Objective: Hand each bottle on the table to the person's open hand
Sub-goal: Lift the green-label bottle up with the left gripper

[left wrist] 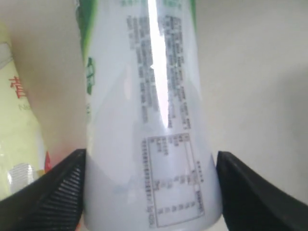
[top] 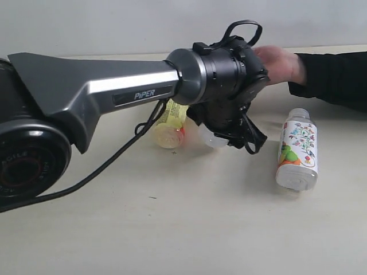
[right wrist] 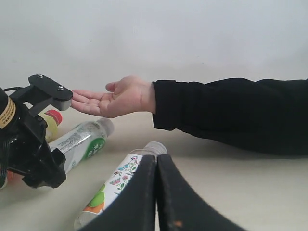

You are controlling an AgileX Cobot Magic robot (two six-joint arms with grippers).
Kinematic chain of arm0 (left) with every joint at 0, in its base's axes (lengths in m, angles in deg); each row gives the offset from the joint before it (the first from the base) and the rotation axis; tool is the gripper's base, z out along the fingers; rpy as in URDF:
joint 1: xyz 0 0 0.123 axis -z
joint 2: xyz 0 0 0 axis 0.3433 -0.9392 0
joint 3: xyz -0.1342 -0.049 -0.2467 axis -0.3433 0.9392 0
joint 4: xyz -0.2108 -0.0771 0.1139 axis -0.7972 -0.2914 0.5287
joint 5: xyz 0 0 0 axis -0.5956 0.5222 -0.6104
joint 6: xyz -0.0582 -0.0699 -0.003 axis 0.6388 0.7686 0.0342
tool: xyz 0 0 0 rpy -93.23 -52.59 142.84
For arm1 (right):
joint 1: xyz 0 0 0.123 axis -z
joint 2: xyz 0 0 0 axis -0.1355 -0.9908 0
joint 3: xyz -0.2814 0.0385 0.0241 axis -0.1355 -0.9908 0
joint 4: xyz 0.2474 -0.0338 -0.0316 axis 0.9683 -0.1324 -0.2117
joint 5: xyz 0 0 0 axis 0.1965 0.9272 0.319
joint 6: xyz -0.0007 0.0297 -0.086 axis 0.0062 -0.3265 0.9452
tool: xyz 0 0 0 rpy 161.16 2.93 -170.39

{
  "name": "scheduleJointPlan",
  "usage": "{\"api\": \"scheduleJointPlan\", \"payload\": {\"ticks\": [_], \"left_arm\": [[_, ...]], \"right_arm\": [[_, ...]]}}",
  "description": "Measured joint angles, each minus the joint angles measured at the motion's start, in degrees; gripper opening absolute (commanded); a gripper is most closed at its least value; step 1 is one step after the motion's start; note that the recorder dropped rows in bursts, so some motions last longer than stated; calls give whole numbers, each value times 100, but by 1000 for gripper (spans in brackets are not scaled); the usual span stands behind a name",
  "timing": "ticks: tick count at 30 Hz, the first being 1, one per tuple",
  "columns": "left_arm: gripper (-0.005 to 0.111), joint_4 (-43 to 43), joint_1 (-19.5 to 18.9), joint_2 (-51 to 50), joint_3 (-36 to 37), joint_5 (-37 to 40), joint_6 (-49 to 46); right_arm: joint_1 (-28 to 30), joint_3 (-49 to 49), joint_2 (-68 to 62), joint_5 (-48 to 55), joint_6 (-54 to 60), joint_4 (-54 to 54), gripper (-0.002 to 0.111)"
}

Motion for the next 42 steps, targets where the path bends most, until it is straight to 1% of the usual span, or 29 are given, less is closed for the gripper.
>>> {"api": "scheduleJointPlan", "payload": {"ticks": [4,8,14,24,28,42], "left_arm": [[0,49,264,118,0,268,-80],[0,310,475,215,0,630,-80],[0,723,644,302,0,1117,-80],[0,1432,967,708,11,1209,56],[0,1468,1053,946,11,1209,108],[0,1504,1165,1620,11,1235,214]], "right_arm": [[0,0,0,0,0,0,0],[0,0,0,0,0,0,0],[0,0,0,0,0,0,0],[0,0,0,0,0,0,0],[0,0,0,0,0,0,0],[0,0,0,0,0,0,0]]}}
